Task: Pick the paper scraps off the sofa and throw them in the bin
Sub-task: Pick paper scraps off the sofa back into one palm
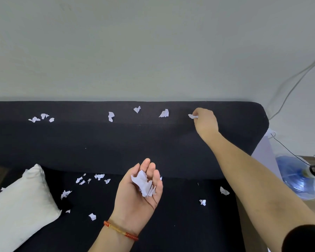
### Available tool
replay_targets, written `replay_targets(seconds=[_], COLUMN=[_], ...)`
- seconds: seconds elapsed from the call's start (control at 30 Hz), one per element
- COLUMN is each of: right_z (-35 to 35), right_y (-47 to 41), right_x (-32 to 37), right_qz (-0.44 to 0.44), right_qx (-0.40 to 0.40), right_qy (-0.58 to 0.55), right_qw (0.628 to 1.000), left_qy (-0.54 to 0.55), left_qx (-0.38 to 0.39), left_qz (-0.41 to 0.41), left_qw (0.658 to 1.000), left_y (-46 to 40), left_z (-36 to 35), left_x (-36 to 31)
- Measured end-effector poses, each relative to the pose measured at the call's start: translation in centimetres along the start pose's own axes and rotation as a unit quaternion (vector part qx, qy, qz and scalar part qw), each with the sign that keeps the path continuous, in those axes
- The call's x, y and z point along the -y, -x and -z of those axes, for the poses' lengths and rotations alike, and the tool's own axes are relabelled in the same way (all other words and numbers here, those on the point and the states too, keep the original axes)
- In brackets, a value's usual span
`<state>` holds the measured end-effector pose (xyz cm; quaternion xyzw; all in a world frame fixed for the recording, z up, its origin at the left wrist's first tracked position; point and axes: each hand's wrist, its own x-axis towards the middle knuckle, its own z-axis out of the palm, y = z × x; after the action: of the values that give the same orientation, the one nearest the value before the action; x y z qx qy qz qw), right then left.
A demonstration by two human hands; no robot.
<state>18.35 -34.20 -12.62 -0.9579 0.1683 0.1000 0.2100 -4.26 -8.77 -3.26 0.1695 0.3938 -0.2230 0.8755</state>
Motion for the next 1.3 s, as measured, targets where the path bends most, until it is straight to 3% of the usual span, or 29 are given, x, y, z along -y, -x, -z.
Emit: replay_targets(seconds=[0.1,0.27,0.47,0.7,1.0,1.3], right_z=[-0.6,0.3,3.0,6.4,3.3,-4.1], right_y=[0.6,2.0,9.0,21.3,35.2,42.8], right_x=[-1.1,-2.0,0.6,6.7,14.1,21.2], right_qz=[-0.003,-0.020,0.031,0.139,0.195,0.191], right_qx=[-0.057,-0.070,-0.110,-0.092,0.012,0.033], right_qy=[-0.061,-0.205,-0.311,-0.396,-0.334,-0.227], right_qw=[0.997,0.976,0.944,0.903,0.922,0.954], left_qy=[-0.004,-0.023,0.013,0.005,0.025,0.035], left_qx=[0.000,0.017,0.047,0.077,0.140,0.115], left_qz=[-0.007,-0.002,-0.006,-0.055,-0.074,-0.086], left_qw=[1.000,1.000,0.999,0.995,0.987,0.989], left_y=[0.0,0.1,0.4,1.8,6.3,10.8], left_z=[0.4,1.0,0.3,-0.3,4.9,13.6], left_x=[-0.1,0.1,-0.4,-3.1,-6.2,-10.5])
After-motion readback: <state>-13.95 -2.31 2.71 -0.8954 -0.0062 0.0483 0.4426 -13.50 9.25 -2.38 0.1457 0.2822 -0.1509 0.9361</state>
